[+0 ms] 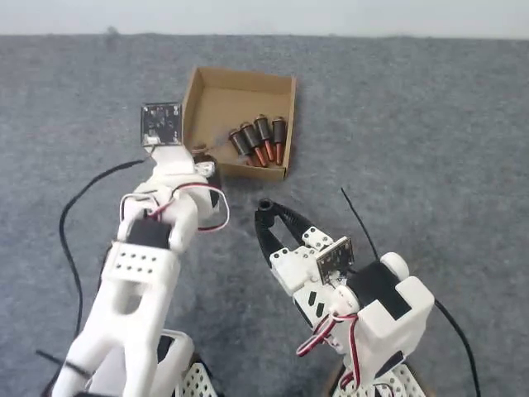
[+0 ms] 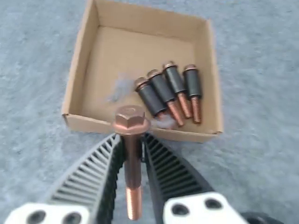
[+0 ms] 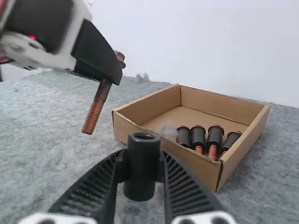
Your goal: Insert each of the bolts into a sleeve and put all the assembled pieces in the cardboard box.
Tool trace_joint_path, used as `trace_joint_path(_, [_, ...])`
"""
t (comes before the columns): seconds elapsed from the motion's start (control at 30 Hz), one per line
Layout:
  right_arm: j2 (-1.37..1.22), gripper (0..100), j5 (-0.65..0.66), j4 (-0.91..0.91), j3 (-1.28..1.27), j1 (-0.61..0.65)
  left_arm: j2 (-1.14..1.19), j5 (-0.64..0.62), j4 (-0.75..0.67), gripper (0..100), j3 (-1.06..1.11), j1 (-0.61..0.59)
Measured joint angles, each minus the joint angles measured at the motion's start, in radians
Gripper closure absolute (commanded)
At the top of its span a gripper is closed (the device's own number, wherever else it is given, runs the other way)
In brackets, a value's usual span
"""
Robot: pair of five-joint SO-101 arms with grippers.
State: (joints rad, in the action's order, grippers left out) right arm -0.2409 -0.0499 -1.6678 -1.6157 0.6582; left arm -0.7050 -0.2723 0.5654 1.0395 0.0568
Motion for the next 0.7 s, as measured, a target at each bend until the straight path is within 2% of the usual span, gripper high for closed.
trace_joint_path(0.17, [0.000,99.2,0.000,0.000,0.000,0.002,-0.126,0.000,-0.057,99,0.071,0.054])
trace_joint_path(0.47, [0.000,99.2,0.000,0.000,0.000,0.002,-0.315,0.000,-0.443,99,0.321,0.160])
trace_joint_path(0.7, [0.000,99.2,0.000,0.000,0.000,0.002,-0.454,0.000,-0.457,99,0.336,0.249])
